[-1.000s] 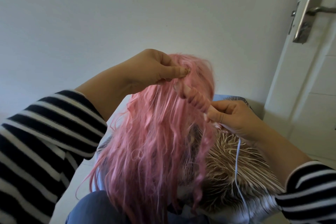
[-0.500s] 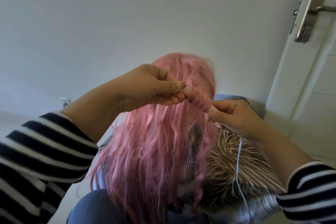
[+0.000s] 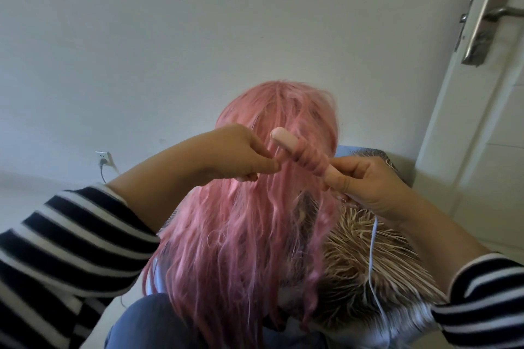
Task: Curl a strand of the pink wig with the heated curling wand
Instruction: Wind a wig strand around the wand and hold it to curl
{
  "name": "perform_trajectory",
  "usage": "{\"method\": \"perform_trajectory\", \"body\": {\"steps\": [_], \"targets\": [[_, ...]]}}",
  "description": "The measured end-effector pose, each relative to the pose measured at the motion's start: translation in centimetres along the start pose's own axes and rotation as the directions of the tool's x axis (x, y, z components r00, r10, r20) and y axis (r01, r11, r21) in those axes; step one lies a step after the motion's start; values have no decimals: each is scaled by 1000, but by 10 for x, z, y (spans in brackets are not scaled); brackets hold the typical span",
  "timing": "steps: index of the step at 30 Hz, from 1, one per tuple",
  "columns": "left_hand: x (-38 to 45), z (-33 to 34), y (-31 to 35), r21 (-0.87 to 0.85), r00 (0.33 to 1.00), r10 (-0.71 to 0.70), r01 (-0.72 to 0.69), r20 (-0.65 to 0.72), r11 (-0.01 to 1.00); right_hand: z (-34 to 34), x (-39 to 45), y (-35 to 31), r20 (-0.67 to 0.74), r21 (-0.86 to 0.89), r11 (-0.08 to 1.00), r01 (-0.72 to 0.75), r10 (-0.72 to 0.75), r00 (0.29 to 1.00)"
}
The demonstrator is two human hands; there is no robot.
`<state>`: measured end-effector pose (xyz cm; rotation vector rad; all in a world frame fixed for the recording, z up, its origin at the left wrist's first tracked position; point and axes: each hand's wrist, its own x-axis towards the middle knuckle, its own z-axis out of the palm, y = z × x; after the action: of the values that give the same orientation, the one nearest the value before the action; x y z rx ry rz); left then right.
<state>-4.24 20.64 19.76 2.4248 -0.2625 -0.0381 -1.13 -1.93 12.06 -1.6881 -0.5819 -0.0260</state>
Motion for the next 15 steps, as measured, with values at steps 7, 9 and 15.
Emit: {"method": "perform_trajectory", "body": {"steps": [7, 9, 15], "targets": [[3, -2, -1, 103, 979, 60, -40, -196, 994, -2, 0, 0, 15, 18, 1000, 9, -9, 1000], [4, -4, -1, 76, 970, 62, -46, -236, 996, -2, -1, 1, 20, 13, 1000, 12, -12, 1000], [5, -6, -3, -2, 931, 75, -82, -357, 997, -4, 1, 5, 21, -8, 1000, 27, -27, 999]]}}
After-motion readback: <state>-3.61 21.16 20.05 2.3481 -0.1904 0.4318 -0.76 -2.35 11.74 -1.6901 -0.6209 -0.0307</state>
